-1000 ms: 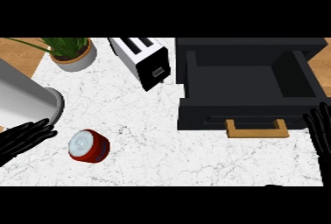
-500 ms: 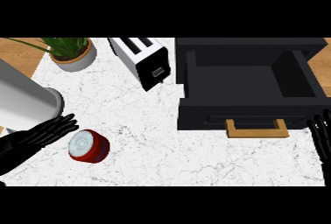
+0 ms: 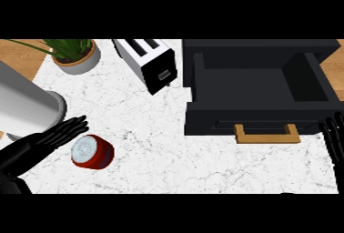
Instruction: Pick up the can, place it into the drawer and close the drawer
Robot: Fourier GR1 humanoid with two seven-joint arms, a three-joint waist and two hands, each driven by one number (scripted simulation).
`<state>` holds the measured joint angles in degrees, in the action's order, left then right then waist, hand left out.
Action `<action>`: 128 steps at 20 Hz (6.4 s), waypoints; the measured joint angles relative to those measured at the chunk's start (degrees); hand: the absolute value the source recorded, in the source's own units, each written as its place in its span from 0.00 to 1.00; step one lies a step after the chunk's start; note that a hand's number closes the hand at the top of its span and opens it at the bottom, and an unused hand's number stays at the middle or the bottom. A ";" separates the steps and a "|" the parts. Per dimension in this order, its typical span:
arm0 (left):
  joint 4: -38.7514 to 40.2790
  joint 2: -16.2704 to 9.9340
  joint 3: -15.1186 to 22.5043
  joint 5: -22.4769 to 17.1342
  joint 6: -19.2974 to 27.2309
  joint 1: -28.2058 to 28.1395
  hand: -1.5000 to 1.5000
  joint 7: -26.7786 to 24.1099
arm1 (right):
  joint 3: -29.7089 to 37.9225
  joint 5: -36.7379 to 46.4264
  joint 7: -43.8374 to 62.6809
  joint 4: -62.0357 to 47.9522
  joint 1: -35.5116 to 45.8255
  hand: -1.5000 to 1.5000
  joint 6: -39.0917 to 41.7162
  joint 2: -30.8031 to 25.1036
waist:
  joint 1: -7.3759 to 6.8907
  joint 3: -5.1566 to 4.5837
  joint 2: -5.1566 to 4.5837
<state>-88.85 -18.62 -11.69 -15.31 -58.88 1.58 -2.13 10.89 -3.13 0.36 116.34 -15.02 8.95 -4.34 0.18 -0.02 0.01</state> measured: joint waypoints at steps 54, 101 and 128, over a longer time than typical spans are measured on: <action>56.86 -4.38 19.08 29.05 26.76 20.44 0.00 -44.37 | 0.93 -0.71 3.40 3.60 1.22 0.00 1.39 1.62 | 0.70 -0.04 -0.19; 23.71 11.87 8.74 6.67 61.04 17.66 1.00 -12.69 | 3.42 -3.49 4.23 9.09 -3.10 0.00 2.14 2.67 | -0.55 0.09 0.26; 21.92 18.56 21.88 13.64 83.08 56.26 1.00 18.59 | 5.05 -3.57 4.57 8.85 -1.89 0.00 2.78 2.81 | 0.92 0.05 -0.10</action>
<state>-66.92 -0.05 10.20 -1.66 24.20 57.83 16.46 15.94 -6.70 4.93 125.19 -16.90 11.73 -1.53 1.10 0.03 -0.10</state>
